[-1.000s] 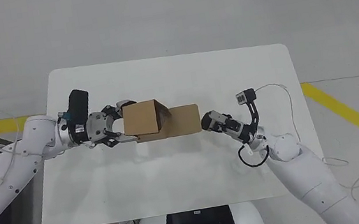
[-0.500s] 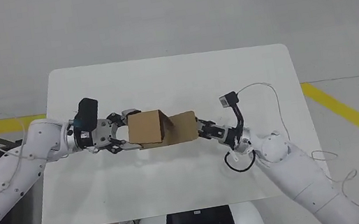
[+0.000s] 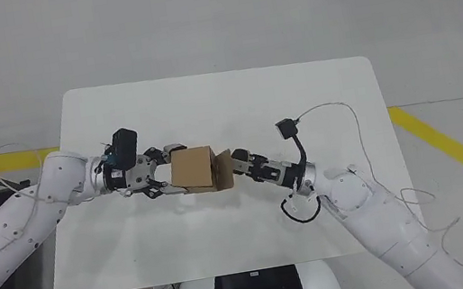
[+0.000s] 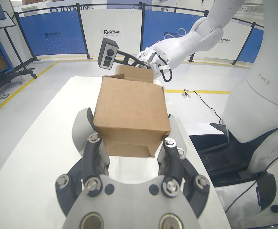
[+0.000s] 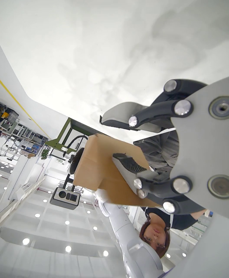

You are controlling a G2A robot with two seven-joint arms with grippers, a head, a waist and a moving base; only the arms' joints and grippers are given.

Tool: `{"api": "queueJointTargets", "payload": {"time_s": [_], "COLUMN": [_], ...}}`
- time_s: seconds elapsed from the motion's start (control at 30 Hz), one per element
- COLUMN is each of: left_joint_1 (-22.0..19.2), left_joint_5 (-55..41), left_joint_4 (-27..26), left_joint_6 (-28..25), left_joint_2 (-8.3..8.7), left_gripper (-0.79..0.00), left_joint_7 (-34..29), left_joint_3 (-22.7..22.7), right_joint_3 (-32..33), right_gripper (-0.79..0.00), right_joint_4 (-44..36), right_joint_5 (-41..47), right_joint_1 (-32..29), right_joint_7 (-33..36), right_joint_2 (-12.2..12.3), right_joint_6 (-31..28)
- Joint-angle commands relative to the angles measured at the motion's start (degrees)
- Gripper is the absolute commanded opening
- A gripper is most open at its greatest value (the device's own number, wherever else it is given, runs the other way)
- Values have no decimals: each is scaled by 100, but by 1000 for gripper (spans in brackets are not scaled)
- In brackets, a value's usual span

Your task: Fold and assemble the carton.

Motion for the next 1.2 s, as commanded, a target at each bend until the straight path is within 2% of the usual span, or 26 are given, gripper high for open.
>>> {"api": "queueJointTargets", "payload": {"time_s": [0.0,0.2,0.5,0.93,1.1,1.17], "left_joint_1": [-38,-160,-232,-288,-271,-259], "left_joint_5": [18,-29,-66,233,245,257], "left_joint_4": [36,113,216,413,466,500], "left_joint_6": [0,0,0,0,0,0], "left_joint_2": [-25,-75,-69,-174,-202,-218], "left_gripper": [-400,-394,-385,-336,-329,-329], "left_joint_7": [1,1,1,0,0,-25], "left_joint_3": [63,197,277,271,215,197], "right_joint_3": [23,57,273,341,256,299], "right_gripper": [-474,-468,-428,-425,-440,-440], "right_joint_4": [-117,-354,-496,-850,-765,-680], "right_joint_5": [-354,-734,-344,-501,332,324], "right_joint_1": [-25,-140,-303,-467,-457,-406], "right_joint_7": [-107,-296,-172,22,63,153], "right_joint_2": [11,26,80,139,106,118], "right_joint_6": [115,293,107,227,-107,-132]}}
